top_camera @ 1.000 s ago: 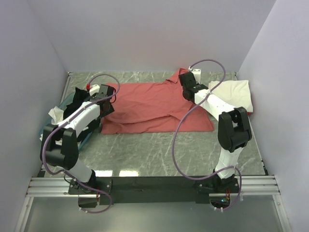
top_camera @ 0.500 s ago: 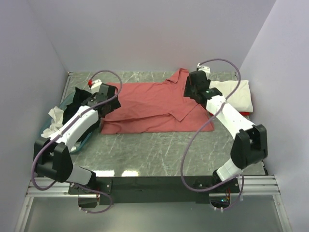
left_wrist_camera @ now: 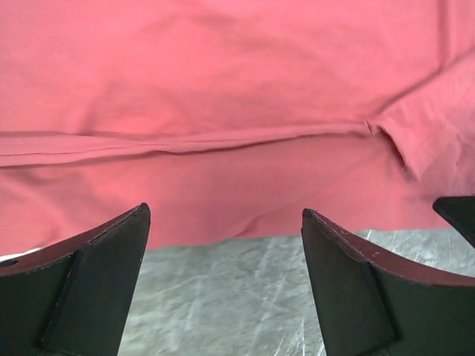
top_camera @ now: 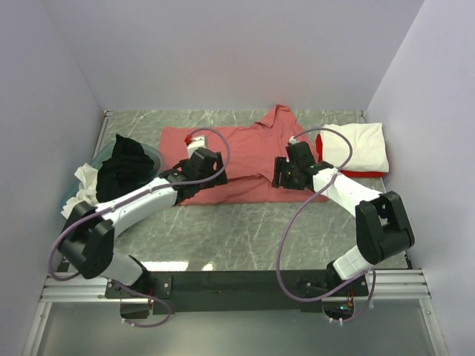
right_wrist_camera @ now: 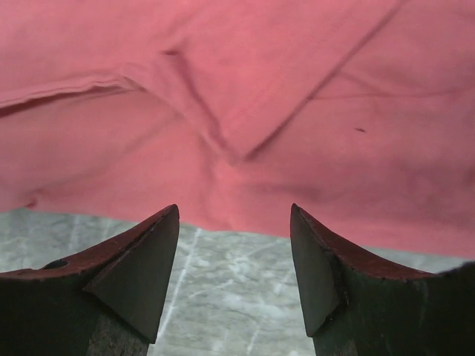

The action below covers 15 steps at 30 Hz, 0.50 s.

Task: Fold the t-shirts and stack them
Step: Fold the tshirt

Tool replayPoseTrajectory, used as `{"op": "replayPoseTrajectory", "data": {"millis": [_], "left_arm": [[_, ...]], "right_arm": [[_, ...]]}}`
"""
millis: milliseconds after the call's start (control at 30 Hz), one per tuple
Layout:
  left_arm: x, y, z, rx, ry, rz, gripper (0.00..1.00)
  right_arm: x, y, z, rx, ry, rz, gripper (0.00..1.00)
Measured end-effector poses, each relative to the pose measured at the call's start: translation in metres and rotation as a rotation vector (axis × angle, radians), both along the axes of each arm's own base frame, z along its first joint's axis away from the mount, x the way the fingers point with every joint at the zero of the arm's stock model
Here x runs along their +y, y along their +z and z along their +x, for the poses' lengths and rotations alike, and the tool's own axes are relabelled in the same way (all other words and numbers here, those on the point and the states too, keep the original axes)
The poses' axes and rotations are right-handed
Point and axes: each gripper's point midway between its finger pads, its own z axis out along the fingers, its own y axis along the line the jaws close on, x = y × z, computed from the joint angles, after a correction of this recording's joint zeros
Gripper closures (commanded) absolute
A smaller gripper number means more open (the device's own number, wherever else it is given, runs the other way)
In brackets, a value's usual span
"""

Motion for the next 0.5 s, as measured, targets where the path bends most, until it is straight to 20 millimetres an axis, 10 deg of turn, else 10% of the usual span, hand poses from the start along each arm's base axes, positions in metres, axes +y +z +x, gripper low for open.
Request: {"op": "replayPoseTrajectory", "data": {"millis": [500], "left_arm": [[-0.048, -0.069, -0.002, 0.093, -0.122, -0.022, 0.11]], "right_arm": [[0.015, -0.034, 0.02, 0.062, 0.021, -0.015, 0.39]]}}
